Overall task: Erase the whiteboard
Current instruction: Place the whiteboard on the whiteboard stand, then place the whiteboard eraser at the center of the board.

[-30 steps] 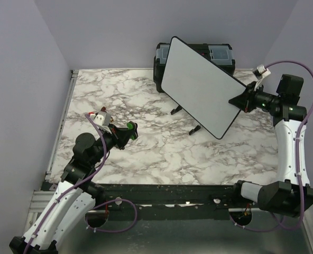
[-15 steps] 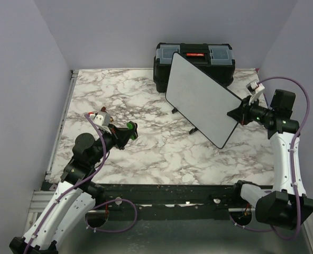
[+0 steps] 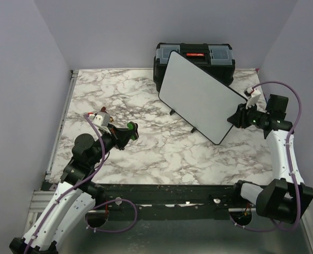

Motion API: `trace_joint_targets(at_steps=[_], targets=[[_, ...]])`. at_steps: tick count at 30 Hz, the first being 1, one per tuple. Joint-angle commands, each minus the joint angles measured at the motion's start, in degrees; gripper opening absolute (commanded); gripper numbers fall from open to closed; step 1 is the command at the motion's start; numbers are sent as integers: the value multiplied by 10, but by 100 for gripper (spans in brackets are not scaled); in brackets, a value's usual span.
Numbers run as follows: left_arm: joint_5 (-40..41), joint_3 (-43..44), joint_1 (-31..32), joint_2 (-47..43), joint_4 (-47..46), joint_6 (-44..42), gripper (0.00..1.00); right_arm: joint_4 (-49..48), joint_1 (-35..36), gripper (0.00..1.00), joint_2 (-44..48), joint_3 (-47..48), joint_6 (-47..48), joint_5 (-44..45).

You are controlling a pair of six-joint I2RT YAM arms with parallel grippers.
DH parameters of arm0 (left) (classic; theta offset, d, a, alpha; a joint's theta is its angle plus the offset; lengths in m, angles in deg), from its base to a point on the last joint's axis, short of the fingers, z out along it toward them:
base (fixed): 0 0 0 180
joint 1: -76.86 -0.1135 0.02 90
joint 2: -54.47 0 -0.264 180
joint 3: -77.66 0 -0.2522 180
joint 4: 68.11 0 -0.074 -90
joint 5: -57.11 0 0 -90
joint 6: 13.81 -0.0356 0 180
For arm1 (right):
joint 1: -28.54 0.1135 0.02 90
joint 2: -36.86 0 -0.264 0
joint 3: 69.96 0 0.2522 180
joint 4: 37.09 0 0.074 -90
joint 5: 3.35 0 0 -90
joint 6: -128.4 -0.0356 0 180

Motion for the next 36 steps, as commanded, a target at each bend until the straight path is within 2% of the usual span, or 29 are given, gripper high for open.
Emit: trace_joint_targets(at_steps=[1,9,16,18,28,36], targets=[[-20,-7,-3,1,-20,10,0,15,3,34,-22,-9,-10,47],[-27,-5,-3,17,-36,14,0,-12,3,37,-57,11,-27,49],[-30,-4,-3,25,-43,13,0,-11,3,68,-41,13,-28,60],[-31,-2,-3,31,-46,12,0,-10,3,74,-30,14,-31,54],[-36,15,-3,59,-56,6,0,-2,3,87,-6,32,-42,61],[-35,38,-3,87,-77,-8,0,-8,2,97,8,36,-51,119]])
